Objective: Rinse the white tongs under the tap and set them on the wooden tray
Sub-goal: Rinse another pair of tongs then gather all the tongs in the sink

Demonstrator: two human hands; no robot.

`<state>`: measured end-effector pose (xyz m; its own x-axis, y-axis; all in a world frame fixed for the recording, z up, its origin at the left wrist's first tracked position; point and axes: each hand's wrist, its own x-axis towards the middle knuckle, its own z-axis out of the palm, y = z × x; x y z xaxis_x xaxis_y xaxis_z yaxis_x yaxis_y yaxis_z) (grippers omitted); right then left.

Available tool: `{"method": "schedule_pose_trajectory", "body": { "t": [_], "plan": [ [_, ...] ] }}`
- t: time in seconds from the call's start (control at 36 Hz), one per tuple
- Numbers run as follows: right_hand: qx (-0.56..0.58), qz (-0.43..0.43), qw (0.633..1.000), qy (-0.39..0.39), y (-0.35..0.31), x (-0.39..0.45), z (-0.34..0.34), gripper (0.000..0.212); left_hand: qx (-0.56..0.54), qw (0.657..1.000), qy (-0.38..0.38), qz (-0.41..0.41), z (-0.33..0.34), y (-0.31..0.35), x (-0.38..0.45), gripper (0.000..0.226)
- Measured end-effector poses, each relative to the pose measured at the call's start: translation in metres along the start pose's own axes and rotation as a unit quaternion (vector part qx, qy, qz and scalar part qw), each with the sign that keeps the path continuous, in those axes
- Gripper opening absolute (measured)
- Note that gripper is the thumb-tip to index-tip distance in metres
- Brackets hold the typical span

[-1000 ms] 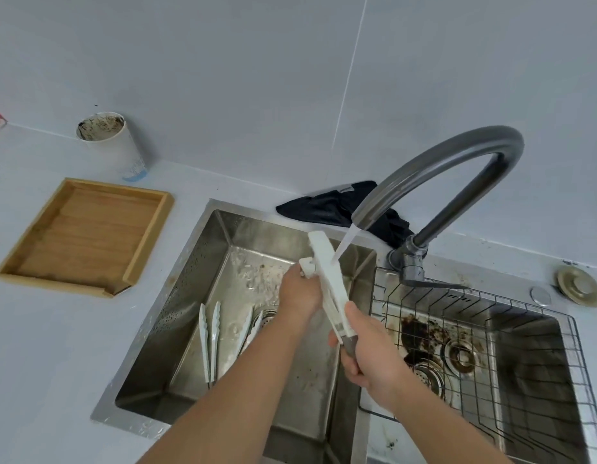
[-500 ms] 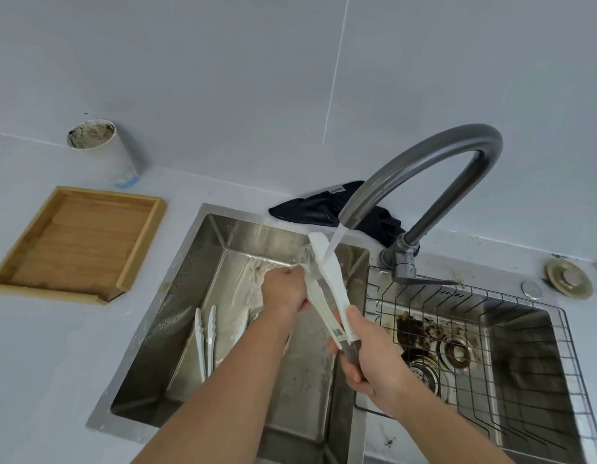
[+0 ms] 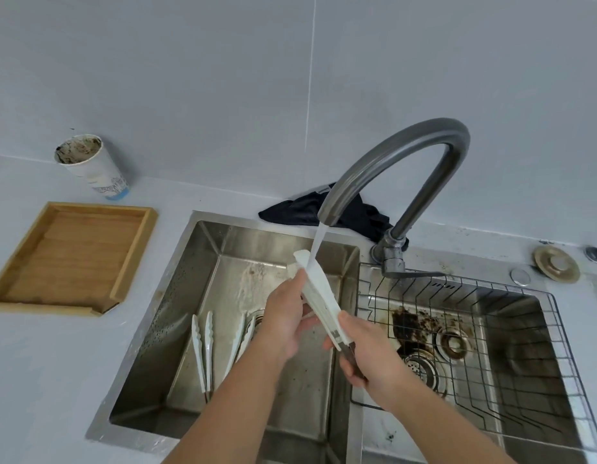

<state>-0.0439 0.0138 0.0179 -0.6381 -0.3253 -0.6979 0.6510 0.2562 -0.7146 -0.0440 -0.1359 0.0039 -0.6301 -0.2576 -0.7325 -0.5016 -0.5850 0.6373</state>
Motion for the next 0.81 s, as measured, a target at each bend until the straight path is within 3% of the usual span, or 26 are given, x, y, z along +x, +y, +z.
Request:
{"method": "schedule_pose_trajectory", "body": {
  "t": [0.42, 0.61, 0.81],
  "plan": [
    [-0.014, -0.024, 1.000, -0.002, 0.018, -0.006, 0.004, 0.026, 0.005, 1.000, -0.010, 0.026, -0.005, -0.026, -0.019, 0.029],
    [-0.012, 0.003, 1.000, -0.028, 0.026, -0.007, 0.007, 0.025, -0.007, 0.999, -0.037, -0.017, -0.021, -0.034, -0.027, 0.021],
    [-0.047, 0.005, 0.998, -0.044, 0.037, -0.007, 0.024, 0.021, -0.034, 0.999, -0.004, -0.034, -0.043, -0.046, -0.040, 0.036]
  ]
}}
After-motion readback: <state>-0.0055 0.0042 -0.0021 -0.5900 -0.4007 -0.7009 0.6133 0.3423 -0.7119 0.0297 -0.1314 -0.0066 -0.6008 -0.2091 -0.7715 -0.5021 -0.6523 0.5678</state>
